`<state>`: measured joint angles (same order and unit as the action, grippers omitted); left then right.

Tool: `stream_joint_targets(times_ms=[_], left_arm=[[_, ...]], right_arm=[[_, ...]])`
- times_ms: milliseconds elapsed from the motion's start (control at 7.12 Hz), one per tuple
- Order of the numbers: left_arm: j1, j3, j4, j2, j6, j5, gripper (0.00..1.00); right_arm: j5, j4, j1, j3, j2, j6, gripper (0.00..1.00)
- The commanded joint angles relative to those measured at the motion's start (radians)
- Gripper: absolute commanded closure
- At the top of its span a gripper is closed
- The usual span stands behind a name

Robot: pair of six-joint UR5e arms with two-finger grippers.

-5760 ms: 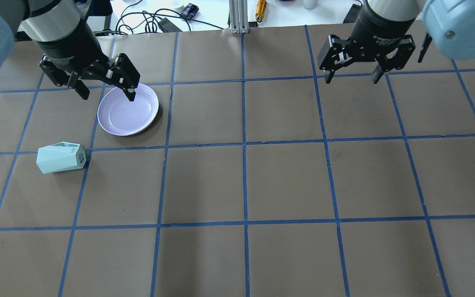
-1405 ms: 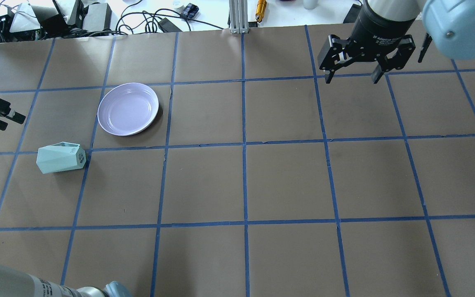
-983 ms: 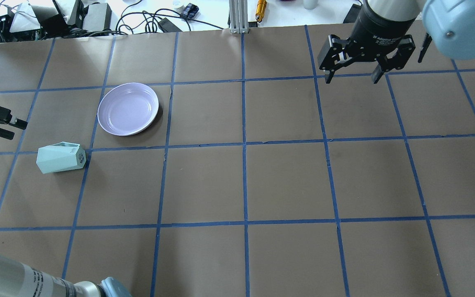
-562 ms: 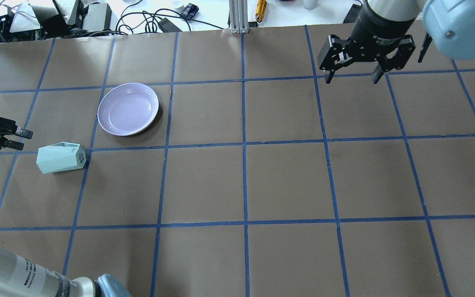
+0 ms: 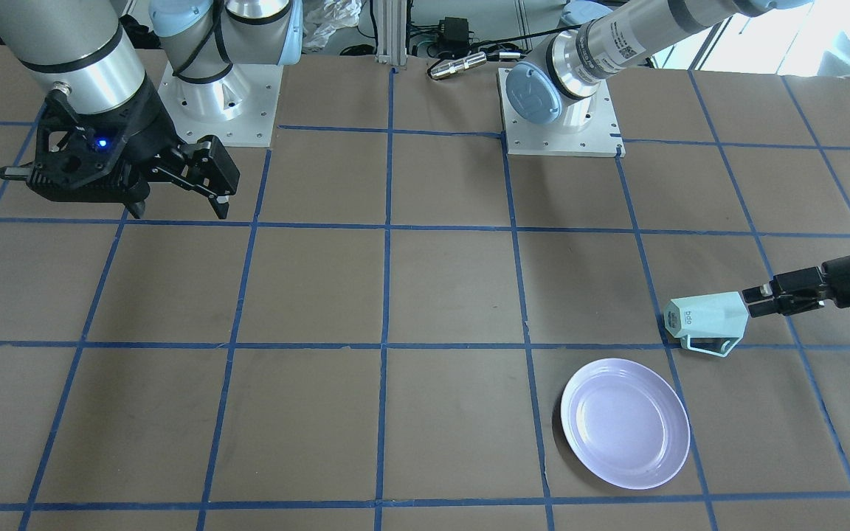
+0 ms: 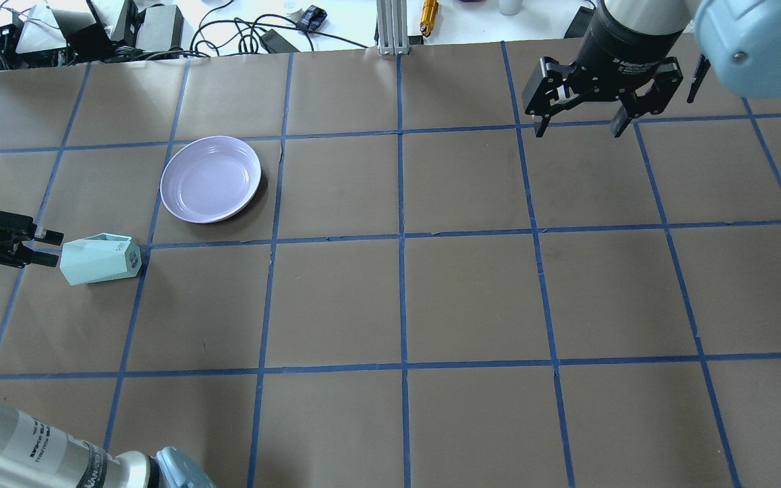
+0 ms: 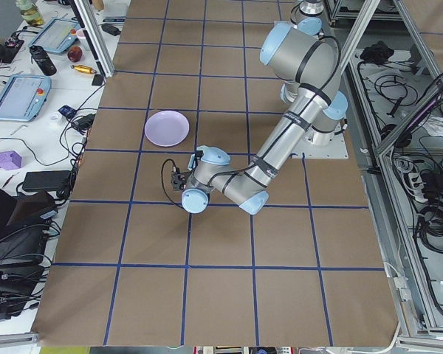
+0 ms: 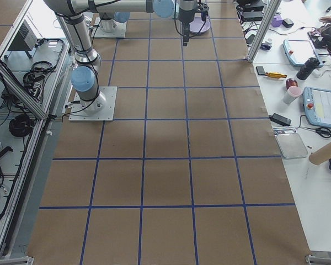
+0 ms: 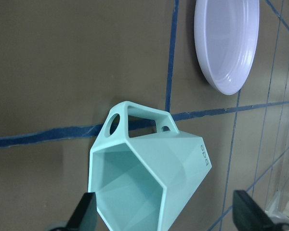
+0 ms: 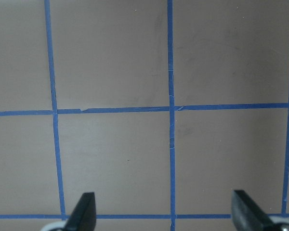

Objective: Flip cup and place on plate
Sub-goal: 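Lower the left gripper and grasp the mint-green mug's rim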

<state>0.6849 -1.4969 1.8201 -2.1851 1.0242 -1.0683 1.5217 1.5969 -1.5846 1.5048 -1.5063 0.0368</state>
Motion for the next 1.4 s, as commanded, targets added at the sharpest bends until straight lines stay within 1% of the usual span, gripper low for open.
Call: stream_joint_targets(times_ms=[0,140,562,702,843,983,1124,1264], left_arm=[[0.002,-0.005,0.045,-0.021,0.033,0.005,0.00],[0.002,-0.005,0.085,-0.028,0.062,0.040,0.00],[0.016,-0.003,0.110,-0.054,0.077,0.073,0.00],[0.016,-0.002,0.110,-0.056,0.106,0.073,0.14],[0.016,0.004,0.110,-0.056,0.112,0.073,0.44],[0.016,0.006,0.110,-0.055,0.114,0.073,0.62],[0.016,0.007,0.110,-0.055,0.114,0.073,0.75],[0.016,0.007,0.110,-0.053,0.114,0.073,0.84]], right_arm=[[0.000,0.000,0.000,0.000,0.000,0.000,0.00],[0.000,0.000,0.000,0.000,0.000,0.000,0.00],[0.000,0.000,0.000,0.000,0.000,0.000,0.00],[0.000,0.000,0.000,0.000,0.000,0.000,0.00],[0.000,0.000,0.000,0.000,0.000,0.000,0.00],[0.000,0.000,0.000,0.000,0.000,0.000,0.00],[0.000,0.000,0.000,0.000,0.000,0.000,0.00],[0.000,0.000,0.000,0.000,0.000,0.000,0.00]])
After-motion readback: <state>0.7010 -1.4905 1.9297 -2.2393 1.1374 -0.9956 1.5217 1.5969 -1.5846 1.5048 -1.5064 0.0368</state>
